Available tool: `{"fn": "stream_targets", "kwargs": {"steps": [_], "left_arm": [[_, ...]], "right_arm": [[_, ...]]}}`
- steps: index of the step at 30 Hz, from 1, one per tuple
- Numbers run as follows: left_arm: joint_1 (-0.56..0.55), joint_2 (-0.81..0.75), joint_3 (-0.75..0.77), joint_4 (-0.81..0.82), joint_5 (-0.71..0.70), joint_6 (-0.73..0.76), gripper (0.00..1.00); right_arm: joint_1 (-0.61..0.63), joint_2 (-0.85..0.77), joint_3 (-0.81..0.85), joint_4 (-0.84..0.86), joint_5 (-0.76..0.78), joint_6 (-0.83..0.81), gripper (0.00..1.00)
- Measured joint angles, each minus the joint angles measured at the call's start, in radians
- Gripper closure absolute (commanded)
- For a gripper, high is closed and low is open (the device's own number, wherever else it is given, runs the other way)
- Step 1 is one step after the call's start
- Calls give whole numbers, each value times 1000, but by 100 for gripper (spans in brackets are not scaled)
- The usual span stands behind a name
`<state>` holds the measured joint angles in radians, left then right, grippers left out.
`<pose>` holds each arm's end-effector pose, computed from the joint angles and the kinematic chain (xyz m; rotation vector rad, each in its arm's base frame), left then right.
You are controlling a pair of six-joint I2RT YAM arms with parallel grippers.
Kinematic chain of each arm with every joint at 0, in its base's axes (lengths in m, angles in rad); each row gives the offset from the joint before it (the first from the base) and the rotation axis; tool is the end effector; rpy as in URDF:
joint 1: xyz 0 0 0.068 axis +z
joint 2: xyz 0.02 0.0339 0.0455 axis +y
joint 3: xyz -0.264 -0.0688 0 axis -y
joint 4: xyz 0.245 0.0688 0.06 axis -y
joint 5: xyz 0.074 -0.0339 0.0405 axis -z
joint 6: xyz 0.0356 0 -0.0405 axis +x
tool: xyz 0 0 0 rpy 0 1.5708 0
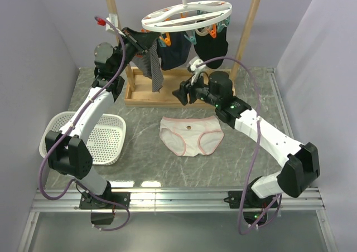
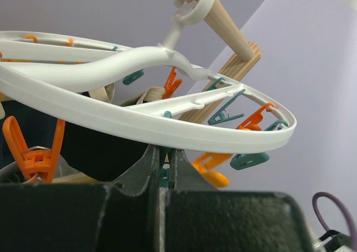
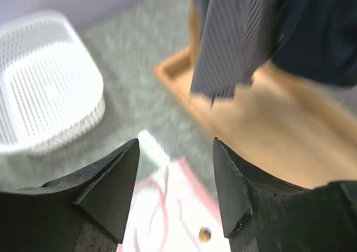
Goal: Clip the underwear to the hanger
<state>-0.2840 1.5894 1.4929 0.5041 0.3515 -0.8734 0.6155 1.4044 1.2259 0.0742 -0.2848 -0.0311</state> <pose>0.3548 -0.1163 0.4562 -0.0395 1.2793 -1.2116 0.2682 0.2019 0.3781 -0.7492 1.5442 0.6754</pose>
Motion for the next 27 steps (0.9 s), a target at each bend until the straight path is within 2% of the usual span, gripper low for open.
{"fn": "stream_targets", "kwargs": {"steps": [6,13,20,23,27], "left_arm": [[0,0,0,0,0,3,100],[0,0,0,0,1,14,100],[0,0,0,0,1,14,100],[0,0,0,0,1,14,100],[1,0,0,0,1,14,100]], "right_arm": [[0,118,11,-137,-19,-49,40],[4,406,166,-346,8,-64,41],[15,572,307,-474,74,-29,39],[18,628,352,-505,93,-5,35],[25,663,366,-551,119,19,25]]}}
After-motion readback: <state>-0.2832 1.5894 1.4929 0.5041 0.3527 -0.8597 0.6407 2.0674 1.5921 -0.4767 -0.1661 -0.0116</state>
